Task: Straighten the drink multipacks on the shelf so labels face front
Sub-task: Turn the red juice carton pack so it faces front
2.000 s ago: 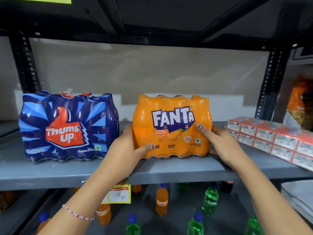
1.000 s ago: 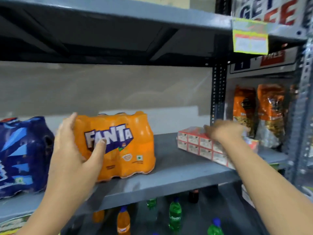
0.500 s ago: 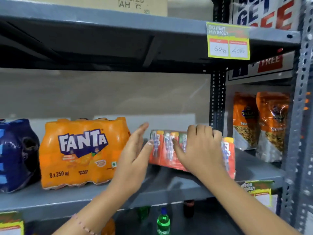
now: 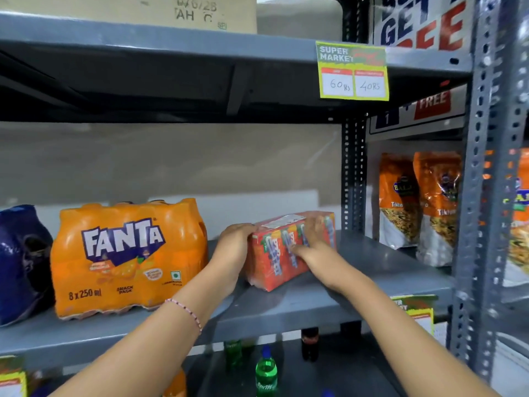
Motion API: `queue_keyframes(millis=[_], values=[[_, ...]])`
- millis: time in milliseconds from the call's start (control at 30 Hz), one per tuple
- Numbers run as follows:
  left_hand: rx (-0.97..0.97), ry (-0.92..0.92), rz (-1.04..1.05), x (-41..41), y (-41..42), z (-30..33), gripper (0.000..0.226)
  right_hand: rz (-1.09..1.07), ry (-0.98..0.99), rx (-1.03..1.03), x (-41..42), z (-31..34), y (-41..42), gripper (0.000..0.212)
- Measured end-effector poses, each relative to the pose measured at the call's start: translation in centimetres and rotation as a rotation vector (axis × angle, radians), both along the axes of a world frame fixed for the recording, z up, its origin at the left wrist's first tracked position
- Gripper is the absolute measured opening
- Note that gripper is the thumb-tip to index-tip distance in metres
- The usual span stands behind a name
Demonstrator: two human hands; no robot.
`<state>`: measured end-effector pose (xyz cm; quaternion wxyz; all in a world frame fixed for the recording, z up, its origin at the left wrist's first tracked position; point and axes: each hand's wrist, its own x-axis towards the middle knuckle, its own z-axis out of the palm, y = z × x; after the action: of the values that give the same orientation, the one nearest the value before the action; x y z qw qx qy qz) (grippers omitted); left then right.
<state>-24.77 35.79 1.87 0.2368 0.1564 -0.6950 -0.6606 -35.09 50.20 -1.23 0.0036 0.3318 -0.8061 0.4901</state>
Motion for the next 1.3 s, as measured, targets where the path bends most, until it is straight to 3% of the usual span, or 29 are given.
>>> queue_keyframes(millis=[133, 167, 300, 367, 467, 567, 700, 833, 933, 1000, 1067, 1133, 1233, 1300], values=[[0.043, 0.072, 0.045, 0.4, 1.0, -0.6, 0.052, 0.071, -0.180, -0.173, 3.4, -1.0, 0.0, 0.051], [0.061, 0.092, 0.054, 0.6, 1.3, -0.7, 0.057, 0.058, -0.149, -0.218, 4.4, -1.1, -0.3, 0.053], [0.032, 0.203, 0.114, 1.3, 1.4, -0.8, 0.078, -0.202, 0.072, -0.363, 7.9, -1.4, -2.5, 0.096], [0.025, 0.237, 0.112, 1.4, 1.1, -0.9, 0.083, -0.295, 0.146, -0.359, 8.4, -1.8, -3.0, 0.094], [0.000, 0.191, 0.119, 1.2, 0.8, -0.5, 0.076, -0.311, 0.124, -0.334, 7.5, -1.8, -1.6, 0.077], [-0.064, 0.109, 0.098, 1.2, 0.7, 0.4, 0.062, -0.192, -0.024, -0.358, 5.8, -1.0, 1.2, 0.064], [-0.100, 0.076, 0.138, 0.4, -0.2, -0.2, 0.055, 0.086, -0.253, -0.270, 2.9, 0.3, 5.9, 0.067], [-0.099, 0.107, 0.198, 0.4, -0.6, -1.5, 0.065, 0.179, -0.409, -0.213, 0.3, 0.8, 7.8, 0.078], [-0.161, 0.149, 0.232, 0.7, -0.3, -2.0, 0.067, 0.125, -0.420, -0.173, -0.5, 1.0, 8.0, 0.072], [-0.166, 0.166, 0.243, 0.7, 0.0, -2.1, 0.071, 0.007, -0.422, -0.199, -1.0, 1.1, 7.4, 0.057], [-0.143, 0.164, 0.244, 0.6, 0.0, -2.1, 0.074, -0.114, -0.424, -0.241, -1.3, 1.0, 6.2, 0.054], [-0.160, 0.157, 0.230, 0.6, -0.1, -2.3, 0.068, -0.199, -0.393, -0.267, -2.2, 0.6, 5.1, 0.053], [-0.228, 0.149, 0.223, 0.7, 0.0, -3.0, 0.060, -0.293, -0.371, -0.336, -2.2, -0.2, 4.1, 0.031], [-0.230, 0.161, 0.227, 0.7, 0.2, -3.2, 0.055, -0.258, -0.356, -0.452, -2.0, -0.8, 3.8, 0.029]])
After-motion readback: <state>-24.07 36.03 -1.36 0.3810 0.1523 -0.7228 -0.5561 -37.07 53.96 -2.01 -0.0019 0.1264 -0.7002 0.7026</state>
